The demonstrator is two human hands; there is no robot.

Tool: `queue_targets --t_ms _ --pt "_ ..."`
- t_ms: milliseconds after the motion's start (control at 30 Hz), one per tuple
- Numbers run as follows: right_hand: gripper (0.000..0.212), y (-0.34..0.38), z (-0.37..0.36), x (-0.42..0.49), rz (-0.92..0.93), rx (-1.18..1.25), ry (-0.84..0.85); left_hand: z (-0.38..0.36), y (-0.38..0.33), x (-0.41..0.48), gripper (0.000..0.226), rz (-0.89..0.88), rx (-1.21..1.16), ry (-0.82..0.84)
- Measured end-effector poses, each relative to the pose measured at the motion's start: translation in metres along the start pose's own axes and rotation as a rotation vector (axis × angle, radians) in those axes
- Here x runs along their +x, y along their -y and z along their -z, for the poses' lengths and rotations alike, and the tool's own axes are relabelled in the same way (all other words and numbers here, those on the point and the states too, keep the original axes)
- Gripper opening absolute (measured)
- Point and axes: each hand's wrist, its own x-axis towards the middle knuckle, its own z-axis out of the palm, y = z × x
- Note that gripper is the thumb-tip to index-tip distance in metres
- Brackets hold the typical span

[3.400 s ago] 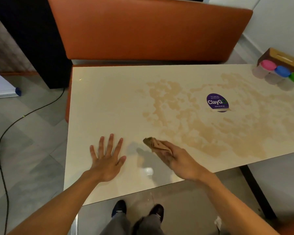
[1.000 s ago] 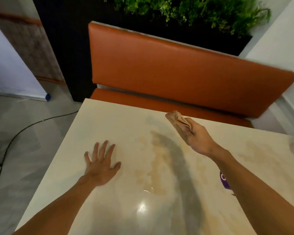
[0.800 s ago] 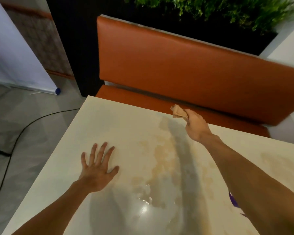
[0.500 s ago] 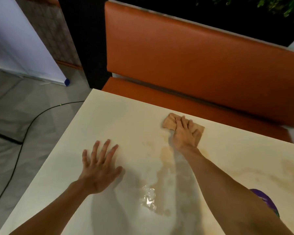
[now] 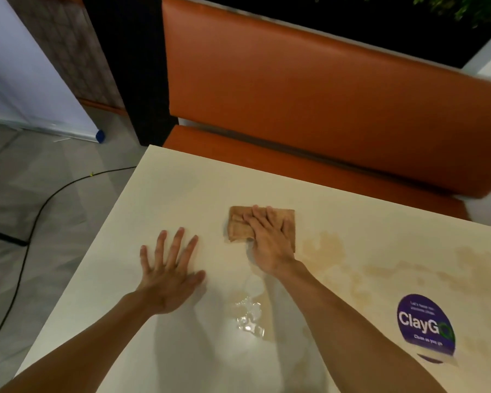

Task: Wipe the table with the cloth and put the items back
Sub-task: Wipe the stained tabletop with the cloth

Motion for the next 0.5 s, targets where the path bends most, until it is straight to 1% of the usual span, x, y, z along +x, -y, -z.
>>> queue_targets --t_ms 100,233,500 --pt "0.058 0.009 -0.005 -0.014 0.079 0.009 0.026 0.004 -0.001 0.001 0.071 0.006 0.021 0.025" --pt "0.051 0.018 -0.01 -0.041 0.175 0.07 0.051 0.008 0.001 0.0 0.063 0.004 -0.008 0.059" --pt "0.045 0.043 -0.023 -0.114 0.249 0.18 0.035 0.014 0.003 -0.003 0.065 0.008 -0.025 0.108"
